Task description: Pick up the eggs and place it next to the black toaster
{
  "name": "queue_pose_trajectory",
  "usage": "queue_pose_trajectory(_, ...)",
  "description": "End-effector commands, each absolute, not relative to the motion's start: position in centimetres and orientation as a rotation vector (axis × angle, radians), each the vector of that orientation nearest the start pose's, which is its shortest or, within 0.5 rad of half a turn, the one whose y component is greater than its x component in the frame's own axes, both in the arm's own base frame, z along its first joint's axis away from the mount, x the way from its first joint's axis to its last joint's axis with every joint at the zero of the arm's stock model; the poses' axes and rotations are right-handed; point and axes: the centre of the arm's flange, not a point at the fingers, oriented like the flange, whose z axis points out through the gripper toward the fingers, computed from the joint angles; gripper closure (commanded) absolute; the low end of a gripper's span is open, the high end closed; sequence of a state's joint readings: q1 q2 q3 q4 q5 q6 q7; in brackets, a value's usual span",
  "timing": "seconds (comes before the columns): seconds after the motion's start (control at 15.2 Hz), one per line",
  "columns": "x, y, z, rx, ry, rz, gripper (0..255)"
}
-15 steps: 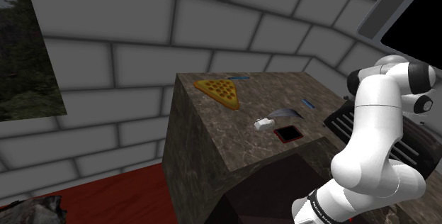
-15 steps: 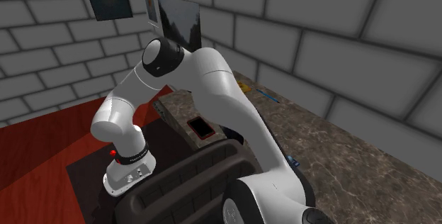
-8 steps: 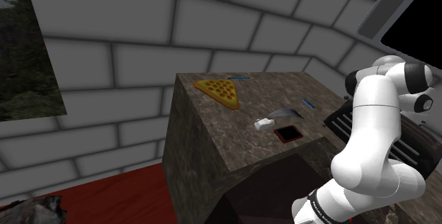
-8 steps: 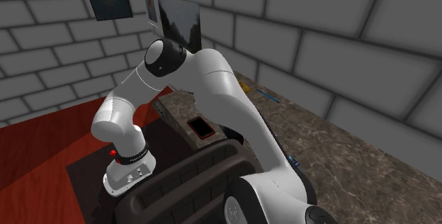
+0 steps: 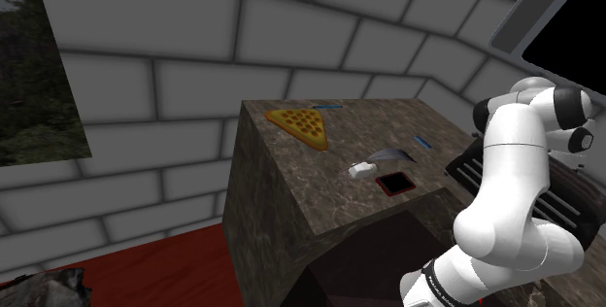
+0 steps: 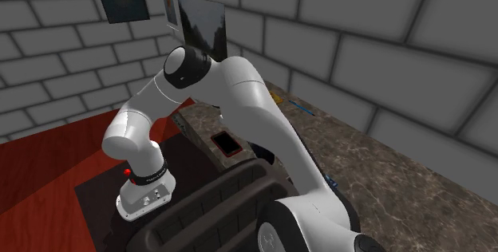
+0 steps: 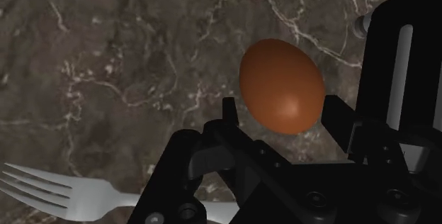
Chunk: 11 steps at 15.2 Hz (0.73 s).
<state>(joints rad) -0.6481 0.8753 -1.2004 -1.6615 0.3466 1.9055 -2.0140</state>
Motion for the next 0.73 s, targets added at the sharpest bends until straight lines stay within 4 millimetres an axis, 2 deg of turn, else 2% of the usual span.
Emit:
queue_pose_trajectory(0.0,-3.7,-63.8,31.0,-2.786,-0.215,0.669,255)
queue_pose_trajectory(0.66,-3.7,-63.8,36.3,-2.786,-0.215,0.669,255)
